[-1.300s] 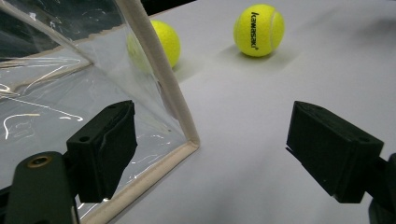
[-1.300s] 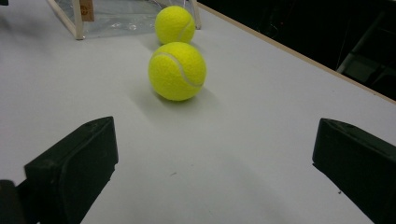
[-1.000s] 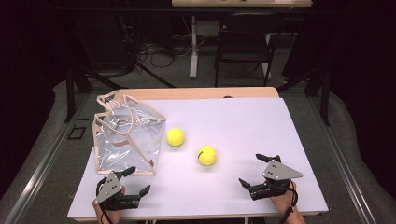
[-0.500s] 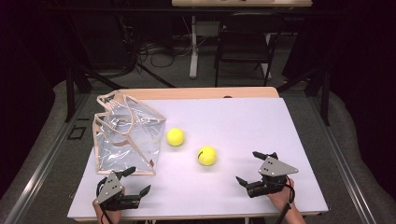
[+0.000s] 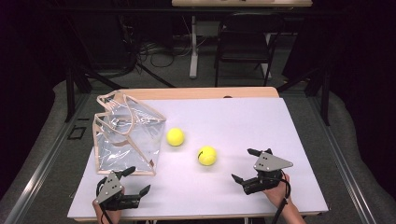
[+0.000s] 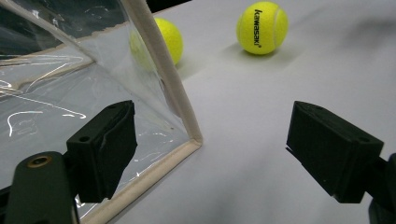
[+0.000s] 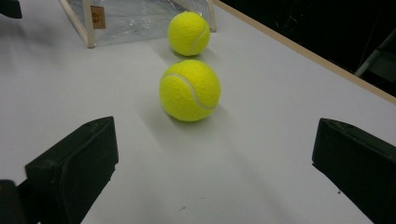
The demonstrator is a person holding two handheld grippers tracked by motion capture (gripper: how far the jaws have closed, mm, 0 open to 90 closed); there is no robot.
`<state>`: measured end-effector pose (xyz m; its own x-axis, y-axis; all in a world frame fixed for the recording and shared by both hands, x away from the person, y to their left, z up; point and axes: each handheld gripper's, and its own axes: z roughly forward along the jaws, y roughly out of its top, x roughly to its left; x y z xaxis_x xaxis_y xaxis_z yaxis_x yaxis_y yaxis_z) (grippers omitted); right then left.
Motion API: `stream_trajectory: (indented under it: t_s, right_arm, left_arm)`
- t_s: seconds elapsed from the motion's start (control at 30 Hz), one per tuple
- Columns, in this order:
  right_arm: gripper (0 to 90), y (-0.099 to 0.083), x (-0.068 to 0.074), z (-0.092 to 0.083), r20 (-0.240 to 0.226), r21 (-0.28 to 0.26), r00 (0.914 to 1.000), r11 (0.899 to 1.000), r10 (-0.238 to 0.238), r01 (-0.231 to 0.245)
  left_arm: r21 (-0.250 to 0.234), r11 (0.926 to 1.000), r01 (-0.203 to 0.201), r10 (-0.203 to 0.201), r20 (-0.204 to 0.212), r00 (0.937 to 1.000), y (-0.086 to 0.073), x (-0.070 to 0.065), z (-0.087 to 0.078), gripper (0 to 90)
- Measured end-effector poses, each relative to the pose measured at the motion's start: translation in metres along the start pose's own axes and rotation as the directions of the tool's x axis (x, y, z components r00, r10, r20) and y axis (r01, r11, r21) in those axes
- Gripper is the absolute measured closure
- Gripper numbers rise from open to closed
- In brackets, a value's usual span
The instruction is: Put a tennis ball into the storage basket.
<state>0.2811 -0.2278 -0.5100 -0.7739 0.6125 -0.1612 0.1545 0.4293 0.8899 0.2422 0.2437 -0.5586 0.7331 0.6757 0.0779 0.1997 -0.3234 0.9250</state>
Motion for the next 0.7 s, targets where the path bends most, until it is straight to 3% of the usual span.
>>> stream_trajectory:
  t_s: [0.7]
  right_arm:
    - [0.0,0.018,0.0,0.029,-0.064,0.057,0.9978,0.998,-0.017,0.02]
  left_arm:
    - [-0.003,1.0,0.003,-0.003,0.001,1.0,0.0,0.001,0.001,16.0]
